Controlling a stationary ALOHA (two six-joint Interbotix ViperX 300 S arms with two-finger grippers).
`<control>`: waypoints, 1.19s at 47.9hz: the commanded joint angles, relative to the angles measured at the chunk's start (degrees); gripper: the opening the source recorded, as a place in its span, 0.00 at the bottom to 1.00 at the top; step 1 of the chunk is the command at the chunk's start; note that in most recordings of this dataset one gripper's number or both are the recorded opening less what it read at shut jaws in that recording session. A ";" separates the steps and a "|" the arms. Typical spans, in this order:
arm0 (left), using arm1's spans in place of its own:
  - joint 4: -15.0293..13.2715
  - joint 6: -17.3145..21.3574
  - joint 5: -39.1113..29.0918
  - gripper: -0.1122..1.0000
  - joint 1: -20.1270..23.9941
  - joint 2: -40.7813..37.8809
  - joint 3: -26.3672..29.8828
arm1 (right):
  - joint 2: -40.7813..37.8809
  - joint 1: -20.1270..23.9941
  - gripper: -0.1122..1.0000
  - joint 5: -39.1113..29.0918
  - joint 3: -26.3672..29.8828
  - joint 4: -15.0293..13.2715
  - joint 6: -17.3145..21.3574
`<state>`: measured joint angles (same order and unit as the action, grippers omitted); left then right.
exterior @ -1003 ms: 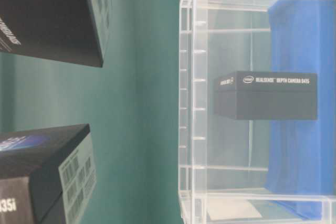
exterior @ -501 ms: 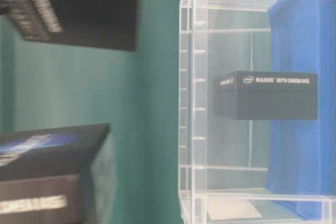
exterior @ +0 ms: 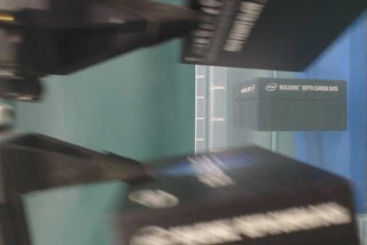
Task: Take the box out of the case with both arms.
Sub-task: 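Carry both boxes forward over the case rim toward the table front, then lower both boxes upright onto the green cloth and open grippers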
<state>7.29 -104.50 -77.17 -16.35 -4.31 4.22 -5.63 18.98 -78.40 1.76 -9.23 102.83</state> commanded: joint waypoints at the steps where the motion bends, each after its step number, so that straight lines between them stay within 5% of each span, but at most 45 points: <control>1: 0.18 -1.49 1.93 0.68 -0.79 2.72 -2.29 | 1.14 0.09 0.69 3.08 -1.67 0.00 0.88; 28: 0.18 -2.64 16.08 0.68 -0.97 -0.70 -14.94 | 1.05 0.09 0.69 18.11 -16.26 -0.26 5.89; 57: -1.05 -0.97 24.70 0.68 -1.05 -0.97 -19.42 | 0.97 0.09 0.72 19.42 -17.05 -1.23 8.09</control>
<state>6.50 -105.73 -54.40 -17.23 -7.03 -15.21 -5.63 18.90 -59.33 -15.82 -10.11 110.57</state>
